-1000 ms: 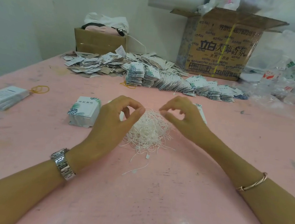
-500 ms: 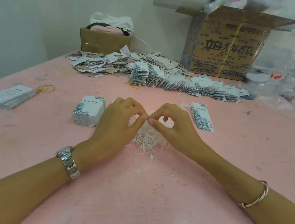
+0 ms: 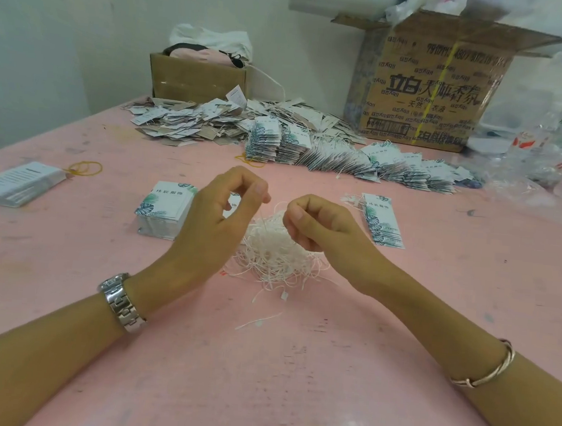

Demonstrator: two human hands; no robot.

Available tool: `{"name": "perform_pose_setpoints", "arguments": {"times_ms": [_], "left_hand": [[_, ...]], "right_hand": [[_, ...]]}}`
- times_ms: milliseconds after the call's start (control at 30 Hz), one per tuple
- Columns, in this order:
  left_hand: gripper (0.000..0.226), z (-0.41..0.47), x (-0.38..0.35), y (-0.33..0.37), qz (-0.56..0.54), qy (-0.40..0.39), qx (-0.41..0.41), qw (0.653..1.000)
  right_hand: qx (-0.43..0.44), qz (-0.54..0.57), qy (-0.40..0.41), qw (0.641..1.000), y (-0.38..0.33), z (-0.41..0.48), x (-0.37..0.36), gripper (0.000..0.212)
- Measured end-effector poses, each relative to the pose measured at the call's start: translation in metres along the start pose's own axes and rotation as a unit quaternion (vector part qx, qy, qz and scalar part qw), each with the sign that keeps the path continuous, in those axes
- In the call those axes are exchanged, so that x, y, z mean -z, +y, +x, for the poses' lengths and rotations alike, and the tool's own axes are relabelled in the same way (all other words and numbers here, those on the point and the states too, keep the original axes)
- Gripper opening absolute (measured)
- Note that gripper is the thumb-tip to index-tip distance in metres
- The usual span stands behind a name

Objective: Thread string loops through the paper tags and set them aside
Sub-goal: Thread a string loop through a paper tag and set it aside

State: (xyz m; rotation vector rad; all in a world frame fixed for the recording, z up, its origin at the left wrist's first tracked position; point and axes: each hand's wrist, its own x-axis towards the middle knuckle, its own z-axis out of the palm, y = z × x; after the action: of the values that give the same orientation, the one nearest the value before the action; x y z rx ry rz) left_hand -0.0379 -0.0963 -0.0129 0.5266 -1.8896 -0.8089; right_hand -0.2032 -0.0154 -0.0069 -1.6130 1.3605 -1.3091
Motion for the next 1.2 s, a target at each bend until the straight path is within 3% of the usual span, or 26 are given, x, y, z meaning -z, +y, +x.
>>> {"name": "perform_pose_setpoints", "arguments": {"times_ms": [267,400,567,700,833,1000,1200], "left_hand": [[0.023,-0.003,-0.001,0.004,-0.074,0.017,0.0,0.997],[0.021,-0.002,-0.003,-0.001,-0.056,-0.024,0.012,0.998],[0.006,-0.004,-0.004,-0.012,0.016,-0.081,0.009,0.997],[0.009,-0.004,-0.005,-0.018,0.042,-0.102,0.006,0.994],[0.013,-0.004,-0.005,-0.02,0.051,-0.1,0.02,0.993],[0.01,-0.003,-0.004,-0.021,0.064,-0.092,0.051,0.992],[0.018,-0.003,-0.003,-0.015,0.076,-0.108,0.015,0.991]], "right_hand": [[-0.037,0.047,0.05,0.997,-0.002,0.005,0.021,0.025],[-0.015,0.125,0.08,0.989,-0.005,0.007,0.032,0.023],[0.083,0.085,0.233,0.965,-0.009,0.005,0.039,0.02],[0.139,0.082,0.328,0.931,-0.013,0.005,0.039,0.021],[0.12,0.136,0.316,0.931,-0.017,0.008,0.041,0.029],[0.069,0.308,0.247,0.916,-0.016,0.009,0.042,0.031],[0.005,0.181,0.203,0.962,-0.007,0.008,0.036,0.033]]}}
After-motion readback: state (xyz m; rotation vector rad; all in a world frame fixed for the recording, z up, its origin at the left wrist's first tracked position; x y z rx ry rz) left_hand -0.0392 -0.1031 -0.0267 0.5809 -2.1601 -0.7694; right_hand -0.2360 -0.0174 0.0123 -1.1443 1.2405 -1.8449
